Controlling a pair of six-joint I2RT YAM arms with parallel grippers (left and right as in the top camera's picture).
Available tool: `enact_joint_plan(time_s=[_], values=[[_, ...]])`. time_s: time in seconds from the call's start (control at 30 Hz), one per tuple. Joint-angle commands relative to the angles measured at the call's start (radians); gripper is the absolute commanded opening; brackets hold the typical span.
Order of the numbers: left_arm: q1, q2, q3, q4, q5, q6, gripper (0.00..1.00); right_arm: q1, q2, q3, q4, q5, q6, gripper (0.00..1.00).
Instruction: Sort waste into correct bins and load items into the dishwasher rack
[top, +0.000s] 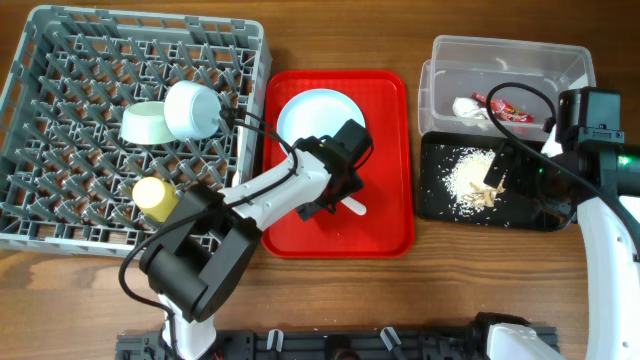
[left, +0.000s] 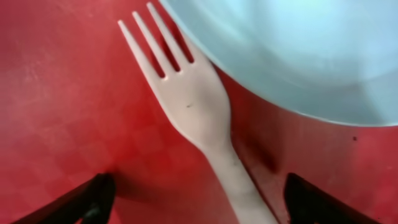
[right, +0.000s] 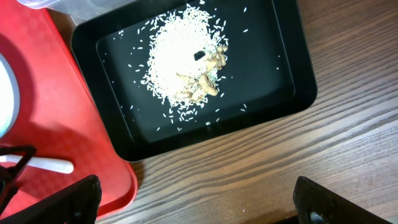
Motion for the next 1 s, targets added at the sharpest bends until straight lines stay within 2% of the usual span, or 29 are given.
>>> enact_joint_plan(time_s=[0.0,0.1,0.23,0.27,0.43,0.53,0.77,0.97], values=[[-0.002,0.039,0.0,-0.016,-0.013,-0.009,0.71,-0.005,-0.004,-0.001,-0.001,-0.015,-0.019,1.0],[-0.002,0.039,0.0,-0.045,-0.013,-0.009,0.55,-0.005,-0.004,-0.001,-0.001,-0.016,-0.019,1.0],[-0.002,0.039,0.0,-0.062,-0.013,-0.009,0.43,-0.005,-0.004,-0.001,-0.001,-0.016,-0.019,1.0],[-0.002,0.039,0.0,-0.064,-0.013,-0.009,0.37,-0.005,-0.004,-0.001,-0.001,-0.015,-0.019,1.0],[-0.002,0.039,0.0,-0.065,-0.013,-0.009,0.2,-0.005,-0.004,-0.001,-0.002,-0.015,-0.019,1.0],[-0.002,0.039,0.0,-0.064,-0.017,-0.009,0.18,-0.005,-0.004,-0.001,-0.001,-0.016,-0.019,1.0],[-0.002,0.039,0.0,-0.071,-0.043,-0.008,0.05,-0.005,-0.004,-0.001,-0.002,-0.015,-0.019,1.0],[0.003,0.027,0.0,-0.08,-0.043,0.045,0.04,-0.005,-0.004,-0.001,-0.002,-0.015,-0.019,1.0]])
